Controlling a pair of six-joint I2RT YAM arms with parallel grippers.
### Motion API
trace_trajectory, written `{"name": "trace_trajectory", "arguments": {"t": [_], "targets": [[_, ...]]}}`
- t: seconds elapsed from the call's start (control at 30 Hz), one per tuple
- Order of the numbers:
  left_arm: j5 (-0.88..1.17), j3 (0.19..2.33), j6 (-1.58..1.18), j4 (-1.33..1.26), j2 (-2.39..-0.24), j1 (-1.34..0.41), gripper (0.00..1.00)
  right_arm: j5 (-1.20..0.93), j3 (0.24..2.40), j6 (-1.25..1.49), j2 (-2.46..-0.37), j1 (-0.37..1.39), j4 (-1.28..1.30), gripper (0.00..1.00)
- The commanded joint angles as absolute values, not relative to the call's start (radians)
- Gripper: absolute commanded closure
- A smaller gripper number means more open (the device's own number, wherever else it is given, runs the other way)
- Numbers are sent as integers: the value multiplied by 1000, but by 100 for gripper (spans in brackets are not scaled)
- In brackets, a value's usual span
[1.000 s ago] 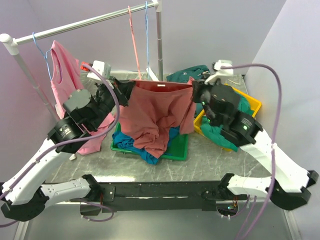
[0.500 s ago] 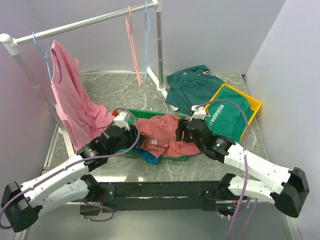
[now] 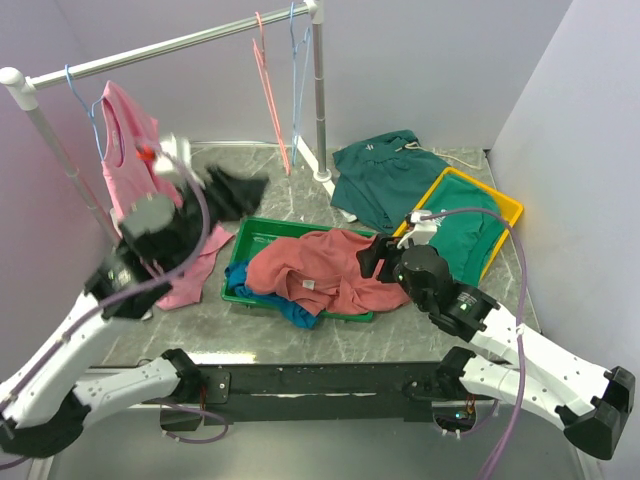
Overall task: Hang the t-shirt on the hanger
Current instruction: Pick up the hanger from the clothesline.
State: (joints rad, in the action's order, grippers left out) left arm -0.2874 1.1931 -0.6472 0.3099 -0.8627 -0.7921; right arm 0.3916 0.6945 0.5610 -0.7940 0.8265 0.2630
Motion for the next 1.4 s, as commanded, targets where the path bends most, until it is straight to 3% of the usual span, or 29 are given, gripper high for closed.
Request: {"name": "trace_trajectory", "arguments": {"t": [0.0,0.3,0.6,1.0,1.37], "targets": [[-503,1483,-551,393,-1096,-712,44,383,712,574,-792,821,238,25],[-661,1959,-404,451,-1540,-621,47,334,710,603,-776,822,253,25],[-690,2042,-379,419,-1698,-604,51,324,695,615,-726,822,278,25],[-666,1997,-356,383,-1735,-551,83,308,680,617,-698,821,281,24],[-626,2040,-293,393,-1749,-519,85,290,683,607,-713,821,270,23]]}}
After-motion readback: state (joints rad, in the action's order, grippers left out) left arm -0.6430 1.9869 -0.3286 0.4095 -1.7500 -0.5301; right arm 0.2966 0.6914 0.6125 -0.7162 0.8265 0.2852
